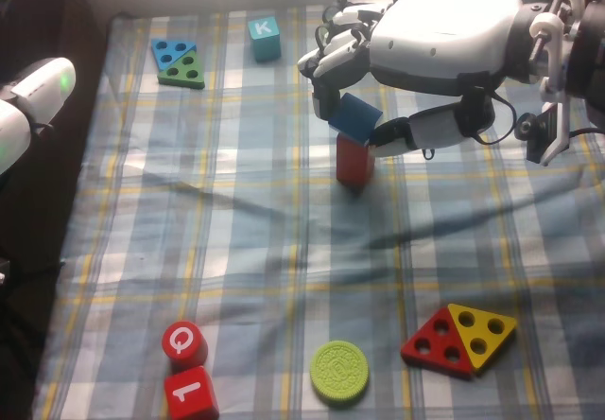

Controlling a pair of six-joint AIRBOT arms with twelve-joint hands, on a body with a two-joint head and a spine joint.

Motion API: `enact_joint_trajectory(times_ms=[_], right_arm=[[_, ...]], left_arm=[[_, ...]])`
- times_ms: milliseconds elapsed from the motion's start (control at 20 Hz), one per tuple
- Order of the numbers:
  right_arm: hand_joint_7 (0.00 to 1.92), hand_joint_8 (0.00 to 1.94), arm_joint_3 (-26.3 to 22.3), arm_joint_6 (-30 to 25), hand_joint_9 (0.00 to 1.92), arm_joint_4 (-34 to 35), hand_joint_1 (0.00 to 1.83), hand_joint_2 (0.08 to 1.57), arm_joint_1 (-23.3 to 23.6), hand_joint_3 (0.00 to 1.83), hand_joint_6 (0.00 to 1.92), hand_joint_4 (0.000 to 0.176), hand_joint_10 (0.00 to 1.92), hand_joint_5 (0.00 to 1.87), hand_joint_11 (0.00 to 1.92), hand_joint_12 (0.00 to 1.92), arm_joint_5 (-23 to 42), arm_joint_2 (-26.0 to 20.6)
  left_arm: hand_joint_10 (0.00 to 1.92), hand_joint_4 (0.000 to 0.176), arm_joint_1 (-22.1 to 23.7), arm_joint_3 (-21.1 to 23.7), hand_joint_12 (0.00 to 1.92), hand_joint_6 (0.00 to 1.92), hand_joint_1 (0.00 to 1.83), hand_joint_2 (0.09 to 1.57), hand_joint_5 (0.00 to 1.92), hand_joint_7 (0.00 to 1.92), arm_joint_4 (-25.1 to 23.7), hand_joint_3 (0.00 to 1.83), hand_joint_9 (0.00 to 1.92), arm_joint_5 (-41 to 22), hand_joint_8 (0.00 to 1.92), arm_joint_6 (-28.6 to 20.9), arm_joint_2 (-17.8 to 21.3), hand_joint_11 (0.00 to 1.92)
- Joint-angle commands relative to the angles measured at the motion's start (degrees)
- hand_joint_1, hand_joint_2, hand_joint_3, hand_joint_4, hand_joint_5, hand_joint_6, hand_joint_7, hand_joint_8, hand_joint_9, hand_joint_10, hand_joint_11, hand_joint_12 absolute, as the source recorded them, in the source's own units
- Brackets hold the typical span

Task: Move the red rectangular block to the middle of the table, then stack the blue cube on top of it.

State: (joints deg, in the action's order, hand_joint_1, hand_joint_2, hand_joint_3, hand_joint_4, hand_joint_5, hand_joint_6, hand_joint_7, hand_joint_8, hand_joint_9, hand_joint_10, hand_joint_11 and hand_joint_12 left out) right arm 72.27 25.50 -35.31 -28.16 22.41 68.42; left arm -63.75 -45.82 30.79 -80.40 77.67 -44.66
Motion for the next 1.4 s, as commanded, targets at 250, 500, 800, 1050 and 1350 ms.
enact_joint_trajectory(times_ms=[250, 500, 800, 1050, 1350], right_arm=[[0.48, 0.86, -0.21, -0.22, 0.2, 1.57, 1.13, 1.18, 0.33, 0.0, 1.19, 0.0, 1.33, 0.85, 0.0, 1.78, 5.7, 0.07], [0.42, 1.1, -0.2, -0.22, 0.26, 1.57, 1.12, 1.19, 0.21, 0.0, 1.21, 0.0, 1.44, 0.84, 0.0, 1.82, 5.6, 0.07], [0.38, 1.2, -0.19, -0.22, 0.2, 1.57, 1.12, 1.18, 0.17, 0.0, 1.21, 0.0, 1.54, 0.84, 0.0, 1.88, 5.46, 0.07], [0.67, 1.6, -0.17, -0.22, 0.44, 1.56, 1.19, 1.23, 0.16, 0.0, 1.08, 0.0, 1.74, 0.84, 0.26, 1.92, 5.34, 0.07], [0.67, 1.49, -0.18, -0.22, 0.39, 1.56, 1.14, 1.25, 0.16, 0.0, 1.29, 0.008, 1.46, 0.77, 0.23, 1.86, 5.32, 0.07]], left_arm=[[0.0, 0.015, 0.34, -0.21, 0.0, 0.0, 1.09, 1.42, 0.07, 0.0, -1.33, 0.0, 0.0, -7.23, 0.0, -0.57, -0.12, 0.0], [0.0, 0.012, 0.34, -0.2, 0.0, 0.0, 1.07, 1.42, 0.07, 0.0, -1.33, 0.0, 0.0, -7.23, 0.0, -0.57, -0.13, 0.0], [0.0, 0.027, 0.33, -0.19, 0.0, 0.0, 1.04, 1.43, 0.06, 0.0, -1.33, 0.0, 0.0, -7.24, 0.0, -0.57, -0.13, 0.0], [0.0, 0.036, 0.32, -0.19, 0.0, 0.0, 1.06, 1.42, 0.06, 0.0, -1.33, 0.0, 0.0, -7.24, 0.0, -0.57, -0.12, 0.0], [0.0, 0.026, 0.29, -0.17, 0.0, 0.0, 1.08, 1.42, 0.07, 0.0, -1.32, 0.0, 0.0, -7.35, 0.0, -0.57, -0.13, 0.0]])
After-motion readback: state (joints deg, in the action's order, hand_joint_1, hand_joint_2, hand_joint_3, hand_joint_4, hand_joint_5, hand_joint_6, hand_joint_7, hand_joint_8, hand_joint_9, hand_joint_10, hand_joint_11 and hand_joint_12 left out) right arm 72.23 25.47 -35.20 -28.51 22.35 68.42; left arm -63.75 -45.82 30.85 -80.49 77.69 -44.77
